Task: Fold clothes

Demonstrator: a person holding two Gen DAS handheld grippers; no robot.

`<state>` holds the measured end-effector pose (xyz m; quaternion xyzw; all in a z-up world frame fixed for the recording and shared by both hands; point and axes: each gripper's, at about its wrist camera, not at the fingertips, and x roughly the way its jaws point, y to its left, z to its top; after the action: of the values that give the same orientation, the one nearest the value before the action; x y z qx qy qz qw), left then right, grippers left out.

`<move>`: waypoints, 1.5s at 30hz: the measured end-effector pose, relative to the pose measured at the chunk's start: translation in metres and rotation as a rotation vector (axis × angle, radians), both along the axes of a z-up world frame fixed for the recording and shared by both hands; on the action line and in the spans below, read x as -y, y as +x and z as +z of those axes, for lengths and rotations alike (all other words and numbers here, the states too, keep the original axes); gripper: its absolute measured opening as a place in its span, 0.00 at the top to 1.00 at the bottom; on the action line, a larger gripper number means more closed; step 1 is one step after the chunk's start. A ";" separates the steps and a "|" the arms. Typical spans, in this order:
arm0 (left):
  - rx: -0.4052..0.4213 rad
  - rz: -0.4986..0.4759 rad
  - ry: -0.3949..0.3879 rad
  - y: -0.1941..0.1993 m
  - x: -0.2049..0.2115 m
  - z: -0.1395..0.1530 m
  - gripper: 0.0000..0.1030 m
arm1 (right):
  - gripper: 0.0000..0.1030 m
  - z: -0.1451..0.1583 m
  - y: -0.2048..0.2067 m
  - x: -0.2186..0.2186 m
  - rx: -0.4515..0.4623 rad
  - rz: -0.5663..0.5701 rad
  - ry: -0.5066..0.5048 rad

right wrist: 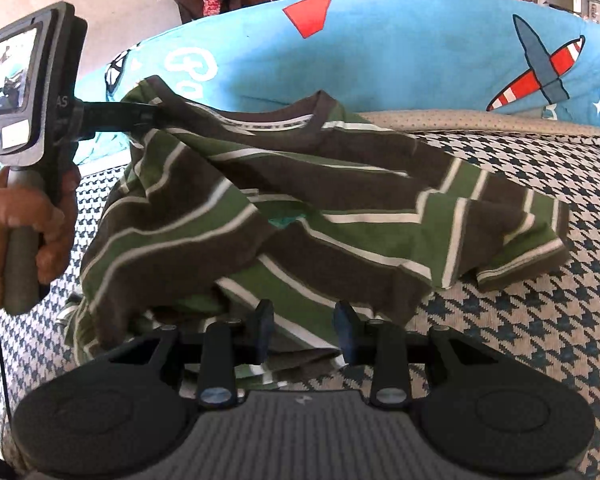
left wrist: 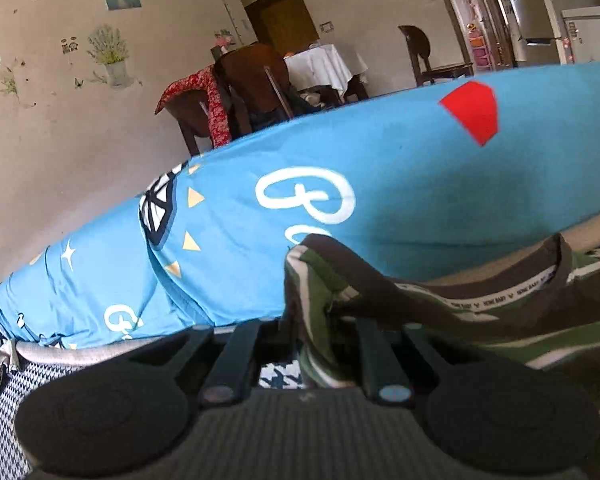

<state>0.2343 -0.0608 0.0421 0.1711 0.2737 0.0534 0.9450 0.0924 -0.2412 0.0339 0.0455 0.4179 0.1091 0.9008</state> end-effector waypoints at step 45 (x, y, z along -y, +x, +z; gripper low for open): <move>-0.301 0.100 -0.358 -0.088 -0.057 -0.013 0.11 | 0.46 -0.007 0.103 0.062 0.227 -0.103 0.010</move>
<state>0.1462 -0.0037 0.0291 -0.0071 0.4248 0.0245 0.9049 0.1954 -0.3029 0.0265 0.0586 0.3096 0.0695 0.9465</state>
